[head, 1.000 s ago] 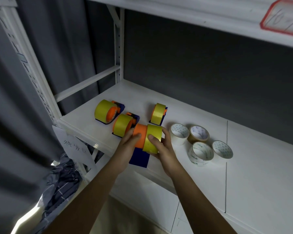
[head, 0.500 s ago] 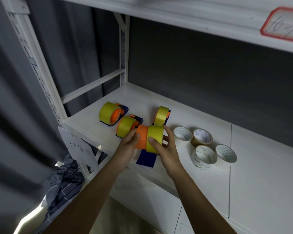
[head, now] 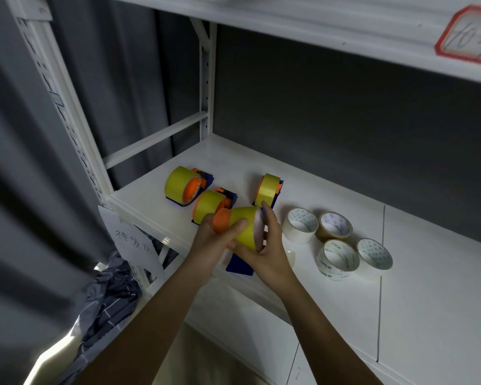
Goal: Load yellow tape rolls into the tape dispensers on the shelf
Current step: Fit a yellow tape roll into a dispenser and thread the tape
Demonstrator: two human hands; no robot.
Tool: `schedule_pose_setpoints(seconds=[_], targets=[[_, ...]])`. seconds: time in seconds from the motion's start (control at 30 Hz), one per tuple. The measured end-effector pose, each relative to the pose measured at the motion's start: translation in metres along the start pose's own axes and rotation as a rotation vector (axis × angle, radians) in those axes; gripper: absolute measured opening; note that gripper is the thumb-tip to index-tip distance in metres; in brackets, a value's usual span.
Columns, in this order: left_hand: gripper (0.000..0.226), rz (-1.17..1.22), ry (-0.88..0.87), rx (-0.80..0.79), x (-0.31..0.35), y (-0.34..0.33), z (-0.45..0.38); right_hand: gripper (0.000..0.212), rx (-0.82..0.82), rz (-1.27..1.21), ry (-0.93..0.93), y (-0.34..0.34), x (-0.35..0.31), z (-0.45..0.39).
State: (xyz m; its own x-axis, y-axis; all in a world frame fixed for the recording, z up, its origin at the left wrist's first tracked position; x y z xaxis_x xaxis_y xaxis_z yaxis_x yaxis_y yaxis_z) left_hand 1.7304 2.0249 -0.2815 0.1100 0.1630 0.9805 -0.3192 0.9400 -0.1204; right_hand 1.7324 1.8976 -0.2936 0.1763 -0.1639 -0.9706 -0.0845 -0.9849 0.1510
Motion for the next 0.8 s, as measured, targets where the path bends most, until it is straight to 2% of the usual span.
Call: schedule_pose_setpoints(seconds=[0.03, 0.1, 0.23, 0.3, 0.4, 0.5, 0.63, 0.8], targets=[[0.02, 0.015, -0.029, 0.017, 0.002, 0.0, 0.0, 0.093, -0.028, -0.028, -0.011, 0.002, 0.0, 0.0], [0.025, 0.065, -0.05, 0.027, 0.004, 0.0, -0.001, 0.077, -0.062, -0.144, -0.063, 0.005, -0.002, -0.001], [0.03, 0.087, -0.111, 0.043, 0.006, -0.002, -0.001, 0.043, 0.103, -0.505, -0.418, 0.01, 0.004, -0.009], [0.031, 0.056, -0.155, 0.045, 0.007, -0.002, 0.002, 0.033, 0.144, -0.448, -0.501, 0.01, 0.004, -0.01], [0.04, 0.029, -0.235, 0.019, 0.013, -0.006, 0.01, 0.038, 0.151, -0.418, -0.588, 0.009, 0.004, -0.008], [0.043, 0.007, -0.323, -0.022, 0.021, -0.011, 0.018, 0.049, 0.076, -0.58, -0.712, 0.003, -0.001, -0.006], [0.039, 0.012, -0.385, -0.041, 0.029, -0.014, 0.023, 0.059, -0.073, -0.785, -0.701, -0.004, -0.012, -0.007], [0.042, 0.094, -0.365, -0.013, 0.032, -0.007, 0.02, 0.068, -0.158, -0.908, -0.724, -0.01, -0.015, -0.007]])
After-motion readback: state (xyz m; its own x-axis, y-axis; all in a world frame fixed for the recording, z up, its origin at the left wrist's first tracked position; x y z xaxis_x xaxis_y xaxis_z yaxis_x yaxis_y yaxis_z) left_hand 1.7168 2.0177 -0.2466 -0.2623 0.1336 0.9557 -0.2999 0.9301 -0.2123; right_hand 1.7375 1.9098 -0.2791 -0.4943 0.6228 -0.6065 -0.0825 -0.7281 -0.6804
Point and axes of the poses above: each hand's wrist, its own z-axis away from the middle knuckle, its own y-axis out of the back of the hand, x = y × z, the point moved 4 cm from there along -z, towards the middle knuckle, and after that the axes turned 13 degrees about x, right-handed, at the moved point
